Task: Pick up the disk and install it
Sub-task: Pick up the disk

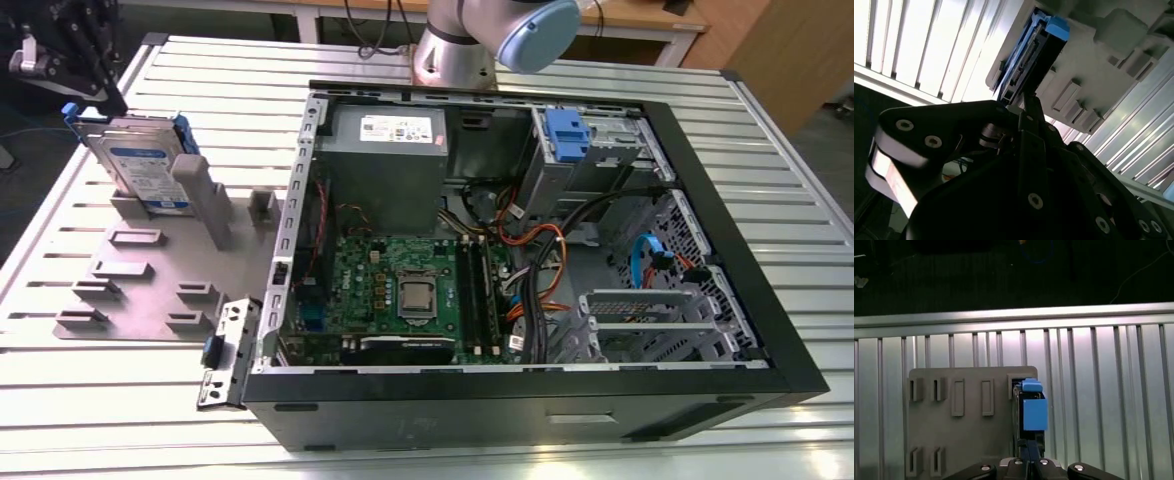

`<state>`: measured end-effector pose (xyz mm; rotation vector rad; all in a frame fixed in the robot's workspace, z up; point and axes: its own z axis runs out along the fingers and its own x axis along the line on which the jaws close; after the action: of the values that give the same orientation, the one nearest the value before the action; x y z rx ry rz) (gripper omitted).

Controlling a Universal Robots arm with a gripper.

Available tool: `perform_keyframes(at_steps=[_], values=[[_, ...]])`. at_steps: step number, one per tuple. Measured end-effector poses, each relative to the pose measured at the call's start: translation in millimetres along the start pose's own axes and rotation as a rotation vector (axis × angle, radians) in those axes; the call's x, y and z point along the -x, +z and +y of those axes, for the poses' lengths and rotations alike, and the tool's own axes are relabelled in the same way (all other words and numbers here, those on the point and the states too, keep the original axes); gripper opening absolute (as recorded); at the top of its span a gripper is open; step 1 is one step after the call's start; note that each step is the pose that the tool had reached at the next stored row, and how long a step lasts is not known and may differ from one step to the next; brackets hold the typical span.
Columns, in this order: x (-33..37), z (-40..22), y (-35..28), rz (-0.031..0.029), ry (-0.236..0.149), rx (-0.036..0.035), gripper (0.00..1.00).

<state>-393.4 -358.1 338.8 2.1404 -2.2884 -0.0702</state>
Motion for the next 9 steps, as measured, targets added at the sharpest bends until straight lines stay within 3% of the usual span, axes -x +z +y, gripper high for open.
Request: perform_keyframes(at_steps=[3, 9], values=[[0.2, -4.6, 0.7, -0.0001, 0.0, -0.0001, 0.11], [0.8, -5.6, 3.9, -0.0015, 0.038, -0.0009, 0.11]])
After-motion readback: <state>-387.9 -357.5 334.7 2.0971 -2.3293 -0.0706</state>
